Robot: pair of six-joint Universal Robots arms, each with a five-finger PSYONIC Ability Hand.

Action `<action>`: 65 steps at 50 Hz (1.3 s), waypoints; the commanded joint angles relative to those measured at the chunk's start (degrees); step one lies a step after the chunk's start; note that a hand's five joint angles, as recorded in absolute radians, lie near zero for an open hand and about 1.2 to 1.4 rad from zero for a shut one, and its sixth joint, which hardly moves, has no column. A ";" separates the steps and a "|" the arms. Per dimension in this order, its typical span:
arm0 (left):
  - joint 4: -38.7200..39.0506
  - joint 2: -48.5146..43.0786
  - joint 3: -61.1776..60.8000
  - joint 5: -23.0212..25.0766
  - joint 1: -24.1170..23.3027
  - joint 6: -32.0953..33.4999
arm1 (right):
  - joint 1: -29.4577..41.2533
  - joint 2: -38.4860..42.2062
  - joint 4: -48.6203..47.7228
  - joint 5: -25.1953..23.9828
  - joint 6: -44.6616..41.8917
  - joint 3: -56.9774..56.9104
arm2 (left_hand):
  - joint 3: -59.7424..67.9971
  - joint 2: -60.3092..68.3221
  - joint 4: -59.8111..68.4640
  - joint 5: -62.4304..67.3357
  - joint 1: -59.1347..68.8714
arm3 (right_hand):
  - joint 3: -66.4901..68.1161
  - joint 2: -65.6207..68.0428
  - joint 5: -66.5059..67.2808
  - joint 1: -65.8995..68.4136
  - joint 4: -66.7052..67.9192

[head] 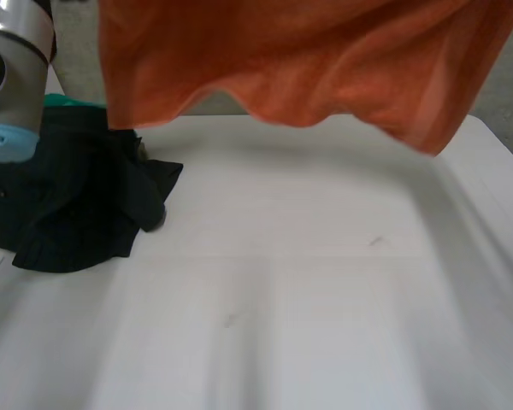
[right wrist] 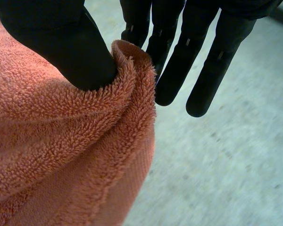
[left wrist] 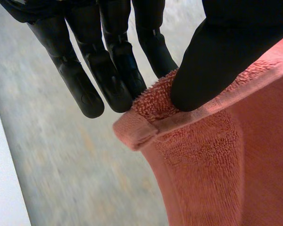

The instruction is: Fold the laundry.

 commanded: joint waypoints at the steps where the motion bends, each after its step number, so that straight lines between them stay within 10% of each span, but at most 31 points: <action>1: -2.20 0.42 -11.21 3.06 0.87 -0.28 | -1.58 4.34 9.22 -4.95 -1.05 0.67 | 11.48 11.50 11.25 13.59 14.02 | 11.79 12.83 11.82 18.18 11.36; 12: -6.32 2.70 -33.53 12.56 0.34 3.50 | -5.63 9.62 29.43 -14.61 -13.60 8.40 | 11.48 11.50 11.25 13.59 14.02 | 11.79 12.83 11.82 18.18 11.36; 27: -51.40 21.24 -46.03 21.17 8.68 26.34 | -15.38 -0.13 85.08 -10.75 -59.66 15.35 | 11.48 11.50 11.25 13.59 14.02 | 11.79 12.83 11.82 18.18 11.36; 34: -55.55 18.98 -45.94 24.87 9.30 33.73 | -14.42 1.97 78.68 -10.67 -59.50 18.42 | 11.48 11.50 11.25 13.59 14.02 | 11.79 12.83 11.82 18.18 11.36; 44: -41.32 -1.24 -25.67 13.45 2.36 31.90 | -3.44 14.89 63.56 2.16 -48.17 6.58 | 11.48 11.50 11.25 13.59 14.02 | 11.79 12.83 11.82 18.18 11.36; 52: -15.44 -5.91 2.63 9.84 -1.07 21.10 | 1.67 14.02 41.26 3.22 -30.87 -13.47 | 11.48 11.50 11.25 13.59 14.02 | 11.79 12.83 11.82 18.18 11.36; 58: 8.32 -5.56 6.18 6.77 -0.89 11.34 | 1.14 6.99 7.34 4.71 -14.86 -9.80 | 11.48 11.50 11.25 13.59 14.02 | 11.79 12.83 11.82 18.18 11.36; 65: 9.14 -6.08 5.48 3.51 0.60 3.42 | 0.79 6.28 -2.28 3.58 -13.36 -5.83 | 11.48 11.50 11.25 13.59 14.02 | 11.79 12.83 11.82 18.18 11.36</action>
